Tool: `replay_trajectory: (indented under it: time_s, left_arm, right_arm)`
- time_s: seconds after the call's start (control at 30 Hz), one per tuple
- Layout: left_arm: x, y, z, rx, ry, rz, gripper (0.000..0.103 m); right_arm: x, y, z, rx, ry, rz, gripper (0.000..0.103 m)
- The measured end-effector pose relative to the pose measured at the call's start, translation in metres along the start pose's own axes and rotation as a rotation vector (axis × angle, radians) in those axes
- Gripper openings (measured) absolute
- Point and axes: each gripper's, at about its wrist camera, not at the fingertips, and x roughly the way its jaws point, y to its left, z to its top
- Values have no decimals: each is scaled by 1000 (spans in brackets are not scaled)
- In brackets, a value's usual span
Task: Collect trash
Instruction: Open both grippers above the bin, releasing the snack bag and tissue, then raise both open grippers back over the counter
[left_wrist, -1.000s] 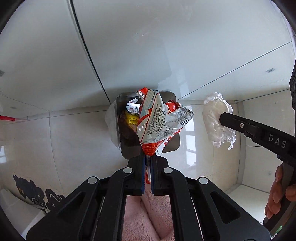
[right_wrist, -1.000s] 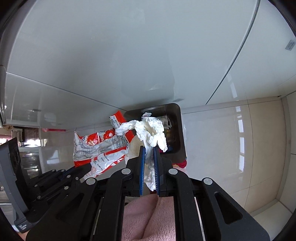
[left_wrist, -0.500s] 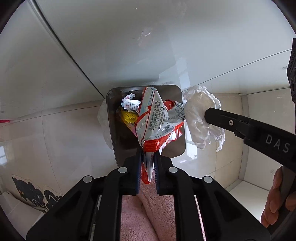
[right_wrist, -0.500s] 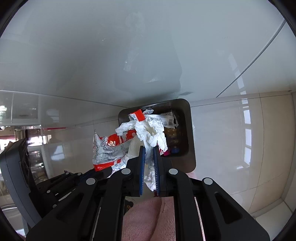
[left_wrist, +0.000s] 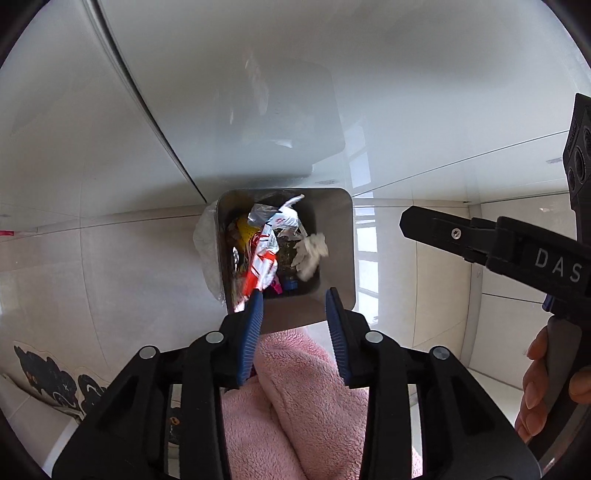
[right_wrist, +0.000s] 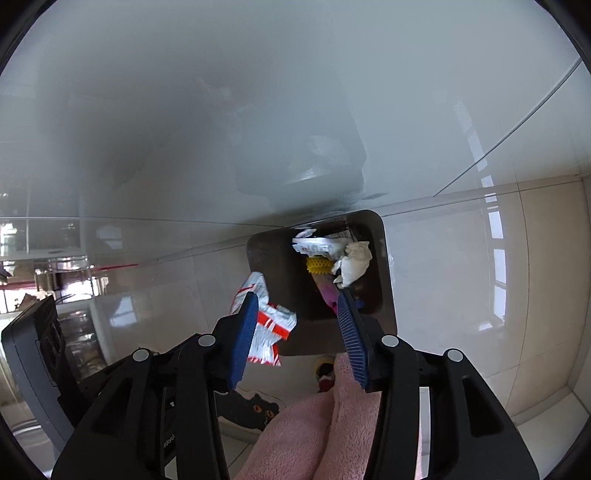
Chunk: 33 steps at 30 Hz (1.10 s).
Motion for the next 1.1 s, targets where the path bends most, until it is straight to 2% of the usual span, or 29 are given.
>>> replay_trajectory:
  time_s: [0.07, 0.1, 0.2, 0.37, 0.5, 0.53, 0.6, 0.8, 0.97, 1.1]
  left_arm:
    - [-8, -3, -2, 4, -8, -2, 41]
    - [-12, -5, -3, 5, -11, -5, 48]
    - [-25, -9, -4, 17, -28, -10, 61]
    - [-68, -16, -12, 28, -86, -6, 73]
    - [-116, -25, -21, 43, -160, 1, 83]
    - [-130, -27, -24, 49, -179, 3, 83]
    - [-156, -31, -31, 66, -220, 4, 86]
    - [-228, -42, -41, 111, -340, 17, 89]
    - [-283, -55, -36, 129, -435, 26, 90]
    - [-313, -67, -20, 143, -502, 40, 91]
  right_arm:
    - [-5, -1, -1, 5, -10, -5, 47]
    - [-9, -1, -2, 10, -16, -7, 47]
    - [-21, 1, -4, 18, -31, -13, 47]
    - [-46, 1, -11, 22, -69, -25, 47]
    - [-87, 11, -21, 21, -135, -31, 64]
    - [-99, 15, -25, 17, -154, -33, 66]
    - [-124, 22, -33, 8, -197, -41, 77]
    - [-200, 36, -63, -24, -340, -68, 93]
    - [-256, 32, -69, -8, -450, -67, 97]
    - [-296, 37, -59, -10, -529, -65, 97]
